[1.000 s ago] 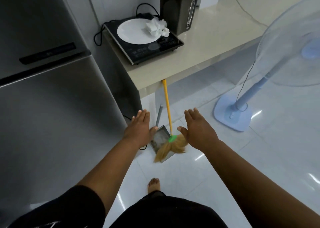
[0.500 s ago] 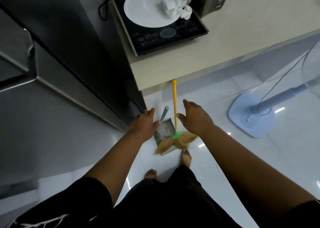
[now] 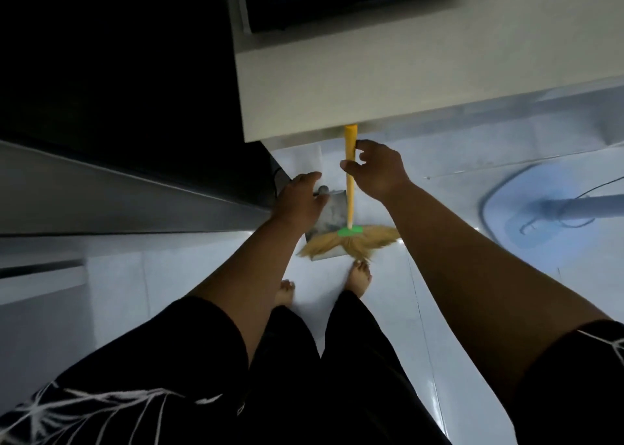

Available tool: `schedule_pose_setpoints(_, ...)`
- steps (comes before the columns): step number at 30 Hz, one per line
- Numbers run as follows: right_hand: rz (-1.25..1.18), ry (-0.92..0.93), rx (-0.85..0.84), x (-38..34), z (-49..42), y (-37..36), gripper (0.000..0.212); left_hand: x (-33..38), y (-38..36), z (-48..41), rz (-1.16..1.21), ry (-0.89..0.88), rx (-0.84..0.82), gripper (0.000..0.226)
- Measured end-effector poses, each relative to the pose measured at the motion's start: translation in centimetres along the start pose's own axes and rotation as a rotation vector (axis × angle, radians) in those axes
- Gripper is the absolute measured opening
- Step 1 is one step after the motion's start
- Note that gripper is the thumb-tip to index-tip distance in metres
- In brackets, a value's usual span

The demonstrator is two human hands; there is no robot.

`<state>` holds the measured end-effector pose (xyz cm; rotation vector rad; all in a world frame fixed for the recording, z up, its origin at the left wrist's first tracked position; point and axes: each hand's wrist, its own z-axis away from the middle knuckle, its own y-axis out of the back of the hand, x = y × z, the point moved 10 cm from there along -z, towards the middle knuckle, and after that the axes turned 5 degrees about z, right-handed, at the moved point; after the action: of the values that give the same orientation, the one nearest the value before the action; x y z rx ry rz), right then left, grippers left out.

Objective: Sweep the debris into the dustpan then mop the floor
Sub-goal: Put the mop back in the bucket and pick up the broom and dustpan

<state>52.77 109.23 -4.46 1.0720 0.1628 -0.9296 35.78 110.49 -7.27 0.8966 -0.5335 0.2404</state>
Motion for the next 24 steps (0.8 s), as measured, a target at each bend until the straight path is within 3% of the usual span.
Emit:
schedule_pose_setpoints(5,-0.005,0.1,-0.007,-0.3,-0.8,-0.7,0.02,-1.0,-3.8,-2.1,0.08,0.019,-0.12,0.039)
schedule_pose_setpoints(14,-0.025,0.176,0.03,3.6,4.8,-1.3,0.02,1.4,-5.8,0.4,0.26,-0.022,-0.075,0.03)
schedule_pose_setpoints(24,-0.087,0.228,0.256,3.8,13.1,7.9,0.024,8.6,-2.4,5.0,0.176,-0.194,-0.074,0.034)
